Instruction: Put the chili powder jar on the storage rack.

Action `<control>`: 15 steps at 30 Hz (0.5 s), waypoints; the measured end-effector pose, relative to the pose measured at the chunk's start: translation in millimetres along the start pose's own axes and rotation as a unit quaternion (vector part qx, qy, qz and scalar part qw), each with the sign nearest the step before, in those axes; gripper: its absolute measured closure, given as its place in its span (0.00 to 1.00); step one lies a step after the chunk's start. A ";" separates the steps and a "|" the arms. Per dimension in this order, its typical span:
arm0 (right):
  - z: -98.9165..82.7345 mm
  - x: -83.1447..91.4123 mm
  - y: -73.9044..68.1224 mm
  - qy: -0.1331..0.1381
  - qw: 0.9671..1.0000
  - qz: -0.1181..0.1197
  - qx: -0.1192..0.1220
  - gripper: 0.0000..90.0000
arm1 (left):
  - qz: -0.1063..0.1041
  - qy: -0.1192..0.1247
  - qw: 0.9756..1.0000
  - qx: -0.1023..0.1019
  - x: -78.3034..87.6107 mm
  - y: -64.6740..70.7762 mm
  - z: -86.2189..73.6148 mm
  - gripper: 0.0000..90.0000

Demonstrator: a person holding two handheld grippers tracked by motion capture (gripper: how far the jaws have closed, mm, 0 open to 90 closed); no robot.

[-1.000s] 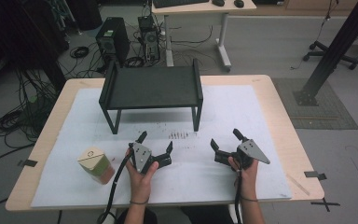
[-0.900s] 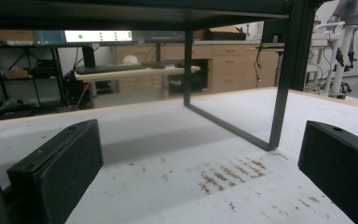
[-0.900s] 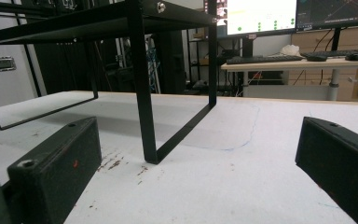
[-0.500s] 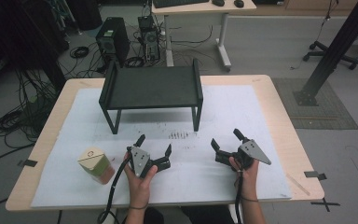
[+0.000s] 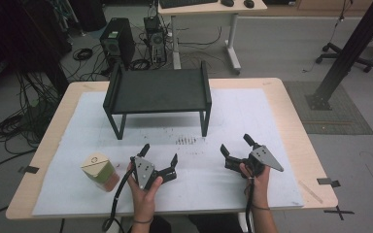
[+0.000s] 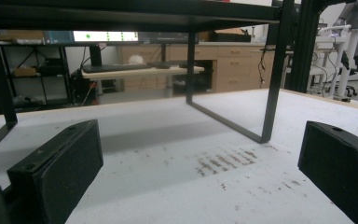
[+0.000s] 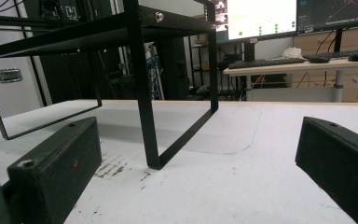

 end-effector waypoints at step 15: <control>0.1 0.8 0.1 0.003 1.000 0.003 -0.004 0.00 | -0.002 -0.004 1.000 0.003 13.9 1.6 -0.5 0.00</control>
Point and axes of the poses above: each handheld gripper's, and its own axes: x roughly backward along the jaws, z roughly out of its top, y roughly to its right, the point moved 5 cm from there along -x, roughly forward along the jaws, and after that the axes turned 13 degrees about x, right-handed, at the moved point
